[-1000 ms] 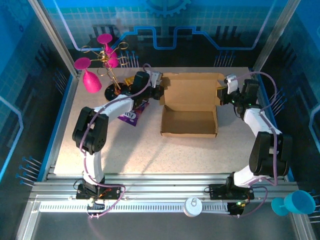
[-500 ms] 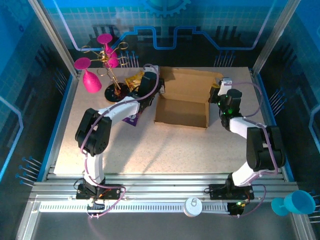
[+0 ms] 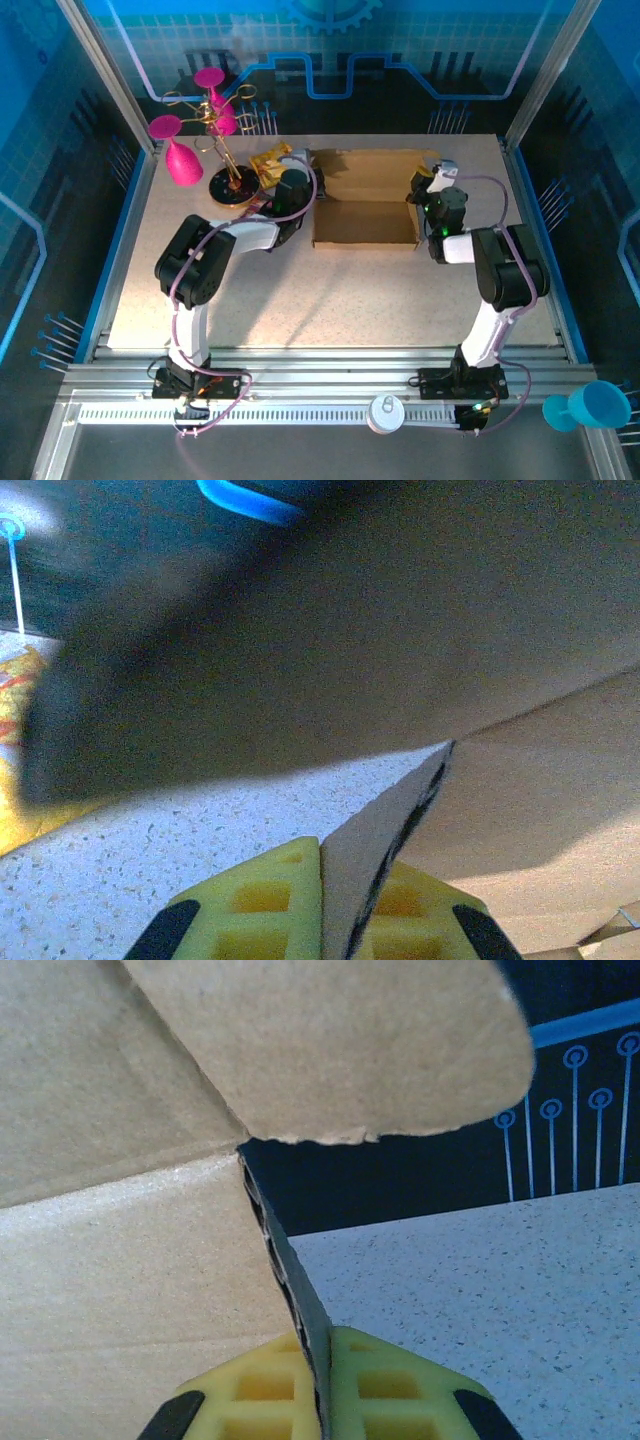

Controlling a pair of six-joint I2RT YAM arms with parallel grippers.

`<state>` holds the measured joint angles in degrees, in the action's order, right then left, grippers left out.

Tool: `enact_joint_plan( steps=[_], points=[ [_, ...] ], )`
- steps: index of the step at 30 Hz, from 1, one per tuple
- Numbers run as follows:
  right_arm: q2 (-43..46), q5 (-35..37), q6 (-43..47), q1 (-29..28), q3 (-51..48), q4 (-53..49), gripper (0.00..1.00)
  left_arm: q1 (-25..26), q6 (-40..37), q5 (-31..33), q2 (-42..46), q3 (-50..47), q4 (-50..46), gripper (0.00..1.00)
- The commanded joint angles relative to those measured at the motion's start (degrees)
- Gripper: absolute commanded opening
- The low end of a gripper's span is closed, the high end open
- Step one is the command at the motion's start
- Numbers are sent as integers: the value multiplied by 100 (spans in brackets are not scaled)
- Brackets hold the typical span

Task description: Fold the paper box

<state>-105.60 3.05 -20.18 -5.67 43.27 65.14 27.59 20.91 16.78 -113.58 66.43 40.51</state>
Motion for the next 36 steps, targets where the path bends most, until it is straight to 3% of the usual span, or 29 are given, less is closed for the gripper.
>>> enact_joint_plan(
  steps=[1, 12, 25, 30, 36],
  points=[
    [-101, -166, -183, -254, -133, 587, 1, 106, 423, -353, -42, -157, 1288, 0],
    [-38, -38, -161, -353, -884, 961, 2, 140, 613, -346, 217, -1062, 1833, 0],
    [214, 249, -275, -402, -1509, 1299, 14, 289, 648, -264, 403, -1803, 2133, 2],
    [588, 248, -301, -406, -1515, 883, 23, 333, 501, -177, 443, -1886, 2062, 2],
    [802, 206, -444, -402, -1604, 482, 25, 421, 415, 7, 407, -2038, 2119, 0]
  ],
)
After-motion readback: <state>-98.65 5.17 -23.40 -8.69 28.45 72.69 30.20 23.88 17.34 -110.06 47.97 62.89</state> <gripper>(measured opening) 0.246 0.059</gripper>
